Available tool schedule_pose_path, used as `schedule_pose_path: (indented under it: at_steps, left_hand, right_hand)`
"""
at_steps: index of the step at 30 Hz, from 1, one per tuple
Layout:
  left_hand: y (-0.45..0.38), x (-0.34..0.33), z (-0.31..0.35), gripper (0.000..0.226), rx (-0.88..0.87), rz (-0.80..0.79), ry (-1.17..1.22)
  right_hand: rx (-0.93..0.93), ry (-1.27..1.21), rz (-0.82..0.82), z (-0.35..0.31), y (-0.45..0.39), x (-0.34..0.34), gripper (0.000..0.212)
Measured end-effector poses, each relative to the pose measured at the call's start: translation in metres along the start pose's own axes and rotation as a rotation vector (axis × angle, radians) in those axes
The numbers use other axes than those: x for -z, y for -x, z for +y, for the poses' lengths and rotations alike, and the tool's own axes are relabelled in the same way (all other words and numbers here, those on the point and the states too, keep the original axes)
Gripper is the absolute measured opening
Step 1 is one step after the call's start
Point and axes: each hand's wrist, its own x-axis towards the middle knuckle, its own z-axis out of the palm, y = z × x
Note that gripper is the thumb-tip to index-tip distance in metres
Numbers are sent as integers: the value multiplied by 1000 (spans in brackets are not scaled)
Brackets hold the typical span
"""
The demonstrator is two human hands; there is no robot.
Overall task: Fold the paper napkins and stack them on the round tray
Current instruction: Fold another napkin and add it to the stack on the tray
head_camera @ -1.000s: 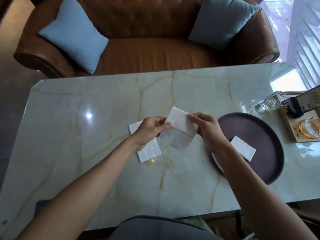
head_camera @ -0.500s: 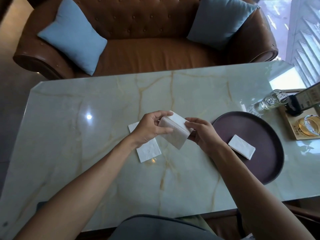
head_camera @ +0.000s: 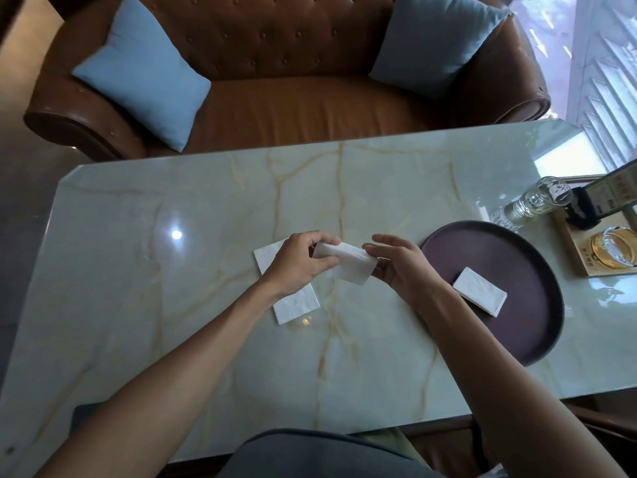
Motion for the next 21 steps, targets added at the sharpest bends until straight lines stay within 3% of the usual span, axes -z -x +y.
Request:
schedule_pose_path:
  at_steps: [3, 8, 12, 15, 21]
  left_hand:
    - [2, 1, 3, 27, 18, -17, 112]
    - [1, 7, 10, 26, 212, -87, 612]
    - [-2, 11, 10, 35, 325, -130, 853]
    - [-2, 12, 8, 36, 299, -170, 823]
    - [2, 9, 0, 34, 202, -195, 466]
  right_hand:
    - [40, 39, 1, 1, -2, 4, 41]
    - [167, 209, 10, 1, -1, 6, 41]
    - [271, 311, -28, 2, 0, 6, 40]
    - [287, 310, -52, 0, 1, 4, 37]
    - [258, 322, -118, 0, 0, 5, 30]
